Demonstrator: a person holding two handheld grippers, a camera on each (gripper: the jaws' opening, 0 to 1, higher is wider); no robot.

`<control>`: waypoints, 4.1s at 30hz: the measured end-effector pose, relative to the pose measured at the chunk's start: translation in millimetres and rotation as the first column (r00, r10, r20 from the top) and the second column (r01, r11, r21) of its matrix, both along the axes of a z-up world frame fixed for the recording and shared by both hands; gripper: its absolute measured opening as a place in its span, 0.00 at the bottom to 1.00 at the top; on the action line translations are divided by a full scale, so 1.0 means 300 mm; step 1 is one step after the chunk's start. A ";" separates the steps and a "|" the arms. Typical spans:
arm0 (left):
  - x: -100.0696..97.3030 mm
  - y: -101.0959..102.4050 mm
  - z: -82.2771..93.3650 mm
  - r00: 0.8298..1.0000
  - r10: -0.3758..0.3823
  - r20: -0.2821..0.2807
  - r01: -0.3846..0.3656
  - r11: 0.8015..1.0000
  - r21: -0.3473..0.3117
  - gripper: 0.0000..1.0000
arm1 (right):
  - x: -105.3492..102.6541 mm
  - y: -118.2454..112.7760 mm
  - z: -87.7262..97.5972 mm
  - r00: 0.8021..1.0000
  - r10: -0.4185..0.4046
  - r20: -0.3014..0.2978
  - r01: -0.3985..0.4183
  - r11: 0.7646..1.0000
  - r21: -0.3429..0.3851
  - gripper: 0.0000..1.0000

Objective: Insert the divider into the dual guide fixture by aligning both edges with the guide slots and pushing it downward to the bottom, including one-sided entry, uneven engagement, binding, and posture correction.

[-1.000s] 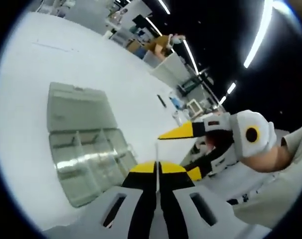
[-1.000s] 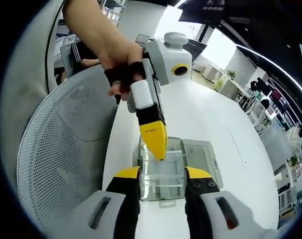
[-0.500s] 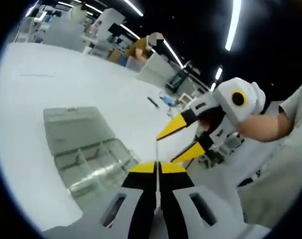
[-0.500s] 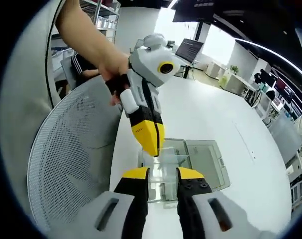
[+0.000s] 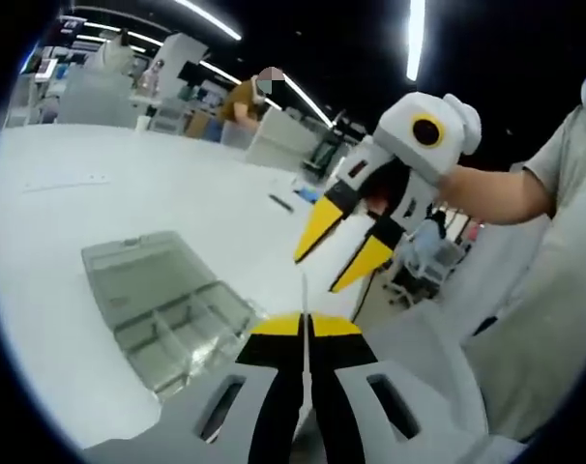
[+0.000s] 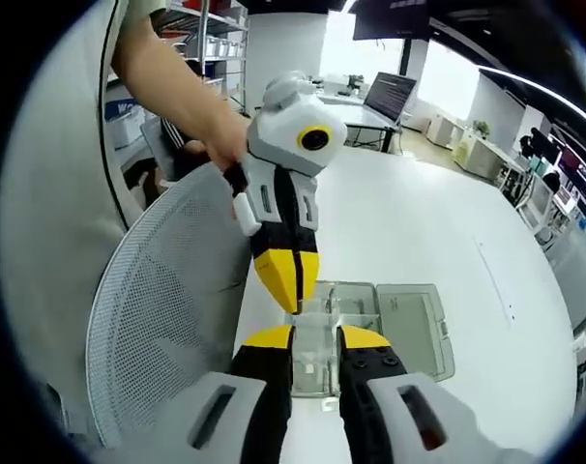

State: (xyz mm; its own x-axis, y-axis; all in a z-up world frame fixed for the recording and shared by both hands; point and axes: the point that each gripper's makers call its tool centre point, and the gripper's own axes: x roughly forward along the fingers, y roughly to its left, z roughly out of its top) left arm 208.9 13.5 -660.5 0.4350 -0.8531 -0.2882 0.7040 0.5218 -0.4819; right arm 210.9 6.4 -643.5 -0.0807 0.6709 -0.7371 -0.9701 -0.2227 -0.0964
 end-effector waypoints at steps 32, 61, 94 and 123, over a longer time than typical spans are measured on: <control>-0.017 0.000 0.058 0.979 -0.089 0.184 0.075 0.994 0.082 0.00 | -0.030 0.016 -0.020 0.978 0.095 -0.185 -0.125 0.979 -0.158 0.00; -0.058 -0.012 -0.042 0.937 -0.249 0.245 0.172 0.939 0.296 0.00 | -0.084 0.009 -0.122 0.976 0.091 -0.196 -0.153 0.930 -0.334 0.00; -0.065 -0.030 -0.128 0.925 -0.315 0.212 0.213 0.893 0.398 0.00 | -0.095 0.000 -0.171 0.982 0.092 -0.162 -0.148 0.912 -0.382 0.00; -0.008 0.154 -0.113 0.978 -0.083 0.193 -0.004 0.910 0.415 0.26 | 0.082 0.077 -0.206 0.988 -0.104 -0.116 0.057 0.934 -0.352 0.00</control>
State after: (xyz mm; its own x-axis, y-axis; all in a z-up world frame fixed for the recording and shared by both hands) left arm 206.6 59.8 -694.3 0.4896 -0.6950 -0.5266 0.7872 0.6120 -0.0758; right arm 235.5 29.5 -705.4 -0.1488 0.3842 -0.9112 -0.9849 -0.1403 0.1017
